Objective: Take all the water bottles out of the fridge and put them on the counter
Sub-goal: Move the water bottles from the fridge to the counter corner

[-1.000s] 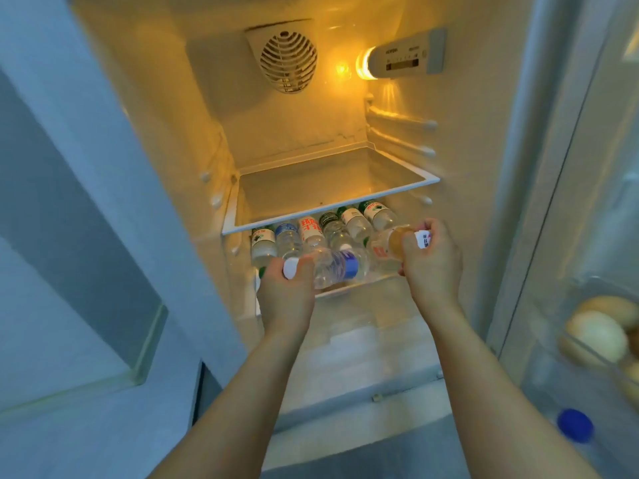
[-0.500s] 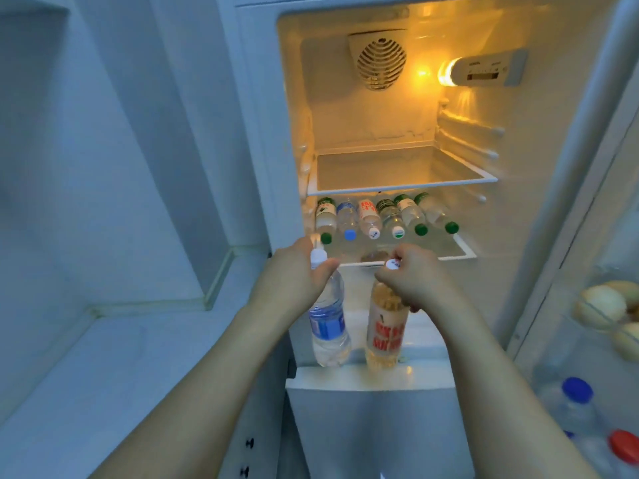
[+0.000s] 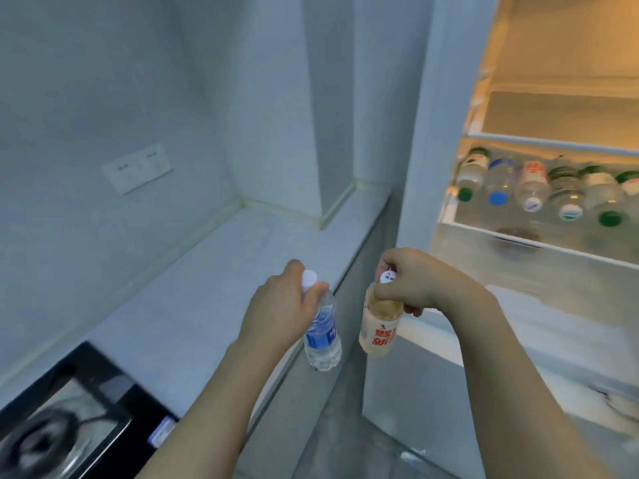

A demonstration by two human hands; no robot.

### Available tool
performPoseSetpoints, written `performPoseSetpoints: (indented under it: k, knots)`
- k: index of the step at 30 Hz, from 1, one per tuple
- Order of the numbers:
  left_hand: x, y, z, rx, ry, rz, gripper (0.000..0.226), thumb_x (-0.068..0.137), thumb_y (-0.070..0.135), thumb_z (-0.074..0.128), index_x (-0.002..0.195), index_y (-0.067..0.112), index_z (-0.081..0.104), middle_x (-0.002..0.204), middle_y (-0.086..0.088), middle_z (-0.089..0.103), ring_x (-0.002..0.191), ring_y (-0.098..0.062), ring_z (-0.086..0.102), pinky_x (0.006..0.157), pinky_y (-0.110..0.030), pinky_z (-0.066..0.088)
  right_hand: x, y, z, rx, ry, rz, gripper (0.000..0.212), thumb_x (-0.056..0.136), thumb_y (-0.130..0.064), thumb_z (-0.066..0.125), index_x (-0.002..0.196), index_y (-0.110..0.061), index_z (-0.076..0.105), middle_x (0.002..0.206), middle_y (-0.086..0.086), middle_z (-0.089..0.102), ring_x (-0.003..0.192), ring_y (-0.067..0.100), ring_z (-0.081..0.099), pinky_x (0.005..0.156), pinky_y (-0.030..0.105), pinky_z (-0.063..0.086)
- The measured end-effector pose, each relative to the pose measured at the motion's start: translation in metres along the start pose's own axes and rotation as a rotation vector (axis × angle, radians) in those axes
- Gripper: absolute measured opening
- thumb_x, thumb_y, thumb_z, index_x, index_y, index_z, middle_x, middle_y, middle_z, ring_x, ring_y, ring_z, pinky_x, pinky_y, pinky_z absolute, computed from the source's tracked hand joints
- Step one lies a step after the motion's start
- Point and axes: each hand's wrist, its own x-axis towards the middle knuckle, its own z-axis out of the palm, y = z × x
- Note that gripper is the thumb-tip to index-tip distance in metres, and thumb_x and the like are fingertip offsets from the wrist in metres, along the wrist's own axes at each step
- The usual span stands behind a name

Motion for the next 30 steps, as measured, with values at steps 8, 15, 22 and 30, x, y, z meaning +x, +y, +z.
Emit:
performPoseSetpoints:
  k: [8, 15, 22, 30]
  knots:
    - [-0.065, -0.063, -0.02, 0.04, 0.104, -0.319, 0.033, 0.094, 0.049, 0.047, 0.094, 0.017, 0.042, 0.075, -0.005, 0.058, 0.072, -0.031, 0.056, 0.055, -0.034, 0.039, 0.035, -0.057, 0.068, -0.092, -0.277, -0.204, 0.016, 0.076, -0.027, 0.066, 0.085, -0.021, 0.055, 0.079, 0.001, 0.065, 0.046, 0.02, 0.057, 0.048, 0.029, 0.047]
    - [-0.132, -0.101, -0.054, 0.102, 0.181, -0.492, 0.031, 0.094, 0.048, 0.048, 0.098, 0.017, 0.044, 0.069, 0.0, 0.056, 0.066, -0.026, 0.057, 0.048, -0.031, 0.036, 0.029, -0.119, 0.136, -0.128, -0.452, -0.38, 0.016, 0.074, -0.029, 0.066, 0.085, -0.024, 0.055, 0.084, 0.002, 0.067, 0.055, 0.022, 0.066, 0.054, 0.032, 0.055]
    - [-0.22, -0.138, -0.104, 0.124, 0.301, -0.667, 0.033, 0.094, 0.051, 0.048, 0.102, 0.02, 0.046, 0.073, 0.002, 0.059, 0.065, -0.018, 0.057, 0.052, -0.032, 0.043, -0.014, -0.195, 0.197, -0.189, -0.546, -0.536, 0.016, 0.073, -0.028, 0.065, 0.085, -0.025, 0.055, 0.084, 0.004, 0.067, 0.055, 0.021, 0.067, 0.052, 0.031, 0.054]
    - [-0.346, -0.176, -0.16, 0.121, 0.395, -0.801, 0.031, 0.093, 0.052, 0.047, 0.102, 0.023, 0.043, 0.073, 0.003, 0.059, 0.066, -0.018, 0.059, 0.052, -0.029, 0.041, -0.106, -0.269, 0.263, -0.217, -0.619, -0.654, 0.014, 0.075, -0.025, 0.064, 0.086, -0.021, 0.056, 0.082, 0.004, 0.065, 0.051, 0.019, 0.063, 0.052, 0.032, 0.055]
